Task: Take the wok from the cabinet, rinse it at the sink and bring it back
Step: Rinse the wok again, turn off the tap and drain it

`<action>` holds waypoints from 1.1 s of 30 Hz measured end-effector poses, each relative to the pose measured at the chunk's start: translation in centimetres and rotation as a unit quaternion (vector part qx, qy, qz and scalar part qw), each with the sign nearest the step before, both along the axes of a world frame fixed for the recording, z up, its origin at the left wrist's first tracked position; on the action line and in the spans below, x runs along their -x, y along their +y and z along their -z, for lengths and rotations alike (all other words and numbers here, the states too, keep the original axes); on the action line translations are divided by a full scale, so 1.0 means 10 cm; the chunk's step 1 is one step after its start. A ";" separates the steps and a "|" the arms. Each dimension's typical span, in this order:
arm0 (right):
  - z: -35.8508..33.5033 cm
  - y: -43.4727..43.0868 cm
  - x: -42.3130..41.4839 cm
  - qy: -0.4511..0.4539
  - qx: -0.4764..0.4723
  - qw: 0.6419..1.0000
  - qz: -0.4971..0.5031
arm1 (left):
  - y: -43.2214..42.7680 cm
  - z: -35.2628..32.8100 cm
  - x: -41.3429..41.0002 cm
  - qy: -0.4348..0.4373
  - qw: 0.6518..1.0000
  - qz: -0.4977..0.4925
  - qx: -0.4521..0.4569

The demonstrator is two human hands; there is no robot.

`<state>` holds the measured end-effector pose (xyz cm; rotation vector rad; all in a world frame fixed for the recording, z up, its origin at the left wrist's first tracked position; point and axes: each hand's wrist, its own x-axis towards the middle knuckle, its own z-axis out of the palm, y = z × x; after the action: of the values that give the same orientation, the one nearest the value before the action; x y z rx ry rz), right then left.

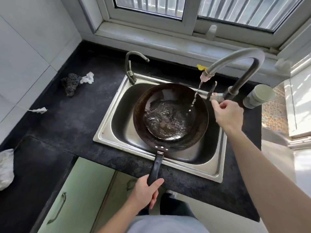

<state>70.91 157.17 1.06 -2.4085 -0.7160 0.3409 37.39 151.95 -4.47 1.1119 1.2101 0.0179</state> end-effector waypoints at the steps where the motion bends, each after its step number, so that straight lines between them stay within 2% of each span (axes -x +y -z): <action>1: 0.03 -0.13 0.14 0.025 0.010 1.000 -0.005 | 0.00 0.00 0.00 -0.011 1.000 -0.007 0.012; 4: 0.17 -0.52 0.63 0.097 0.035 0.994 -0.033 | 0.00 0.00 -0.01 -0.042 0.997 -0.026 0.054; 7: 0.30 -0.77 1.21 0.162 0.077 0.981 -0.066 | 0.00 0.00 -0.01 -0.036 0.996 -0.014 0.075; 11: 0.55 -0.93 1.81 0.285 0.106 0.951 -0.055 | 0.00 0.02 0.00 -0.043 0.994 -0.031 0.095; 14: 0.70 -0.90 1.99 0.303 0.135 0.940 -0.074 | 0.00 0.02 0.01 -0.062 0.991 -0.045 0.107; 17: 0.74 -0.78 2.07 0.436 0.093 0.894 -0.043 | 0.00 0.05 0.02 -0.061 0.990 -0.050 0.113; 20: 0.79 -0.65 2.14 0.515 0.042 0.856 -0.009 | 0.00 0.07 0.02 -0.056 0.990 -0.054 0.119; 23: 0.79 -0.60 2.21 0.597 -0.018 0.800 0.059 | 0.02 0.06 0.04 -0.063 0.990 -0.051 0.116; 29: 0.83 -0.65 2.23 0.593 -0.031 0.804 0.022 | 0.00 -0.02 0.10 -0.057 0.992 -0.048 0.102; 33: 0.80 -0.71 2.33 0.605 -0.056 0.794 0.009 | -0.07 -0.10 0.17 -0.062 0.992 -0.051 0.099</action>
<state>47.63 150.08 -6.95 -1.5502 -0.0807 1.5636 35.69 151.24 -3.48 0.8632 1.1298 0.0446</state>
